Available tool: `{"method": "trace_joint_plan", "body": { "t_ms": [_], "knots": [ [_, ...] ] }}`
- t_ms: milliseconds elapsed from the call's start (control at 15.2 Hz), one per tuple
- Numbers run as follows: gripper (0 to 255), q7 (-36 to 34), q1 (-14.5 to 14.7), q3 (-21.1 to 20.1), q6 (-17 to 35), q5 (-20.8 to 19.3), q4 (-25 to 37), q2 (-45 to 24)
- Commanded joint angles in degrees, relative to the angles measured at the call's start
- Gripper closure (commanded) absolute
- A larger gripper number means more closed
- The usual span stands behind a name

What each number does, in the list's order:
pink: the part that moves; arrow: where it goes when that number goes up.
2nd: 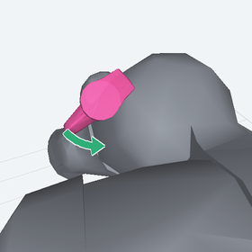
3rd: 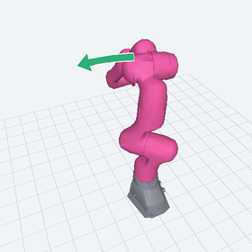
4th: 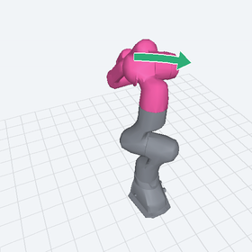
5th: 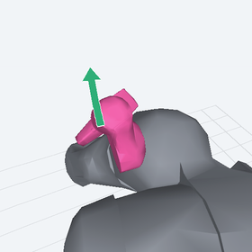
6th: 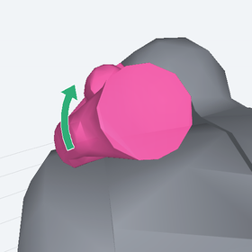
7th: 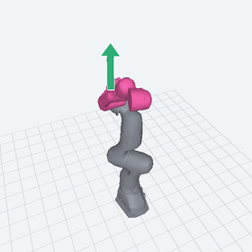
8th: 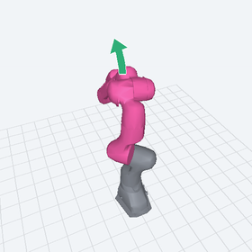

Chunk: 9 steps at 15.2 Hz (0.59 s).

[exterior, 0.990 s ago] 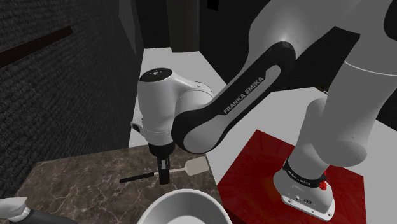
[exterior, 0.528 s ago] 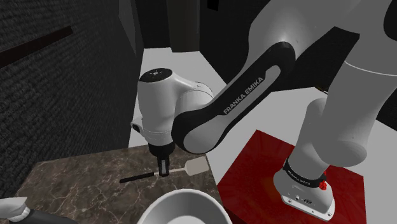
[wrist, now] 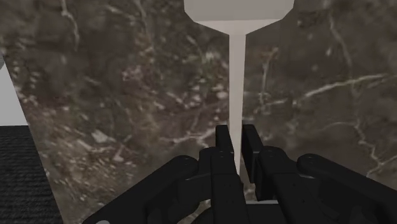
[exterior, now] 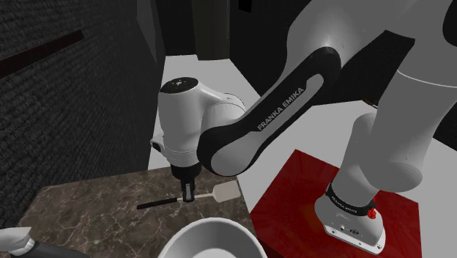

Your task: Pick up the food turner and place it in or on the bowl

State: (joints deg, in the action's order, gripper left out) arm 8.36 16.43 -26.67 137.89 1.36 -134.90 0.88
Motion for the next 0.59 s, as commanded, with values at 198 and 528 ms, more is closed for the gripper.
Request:
{"method": "trace_joint_plan", "body": {
  "t_ms": [198,528],
  "knots": [
    [255,1.03,0.03,0.12,-3.59,1.47,1.33,2.49],
    [255,1.91,0.07,0.4,-7.59,2.69,3.13,4.88]
  ]
}}
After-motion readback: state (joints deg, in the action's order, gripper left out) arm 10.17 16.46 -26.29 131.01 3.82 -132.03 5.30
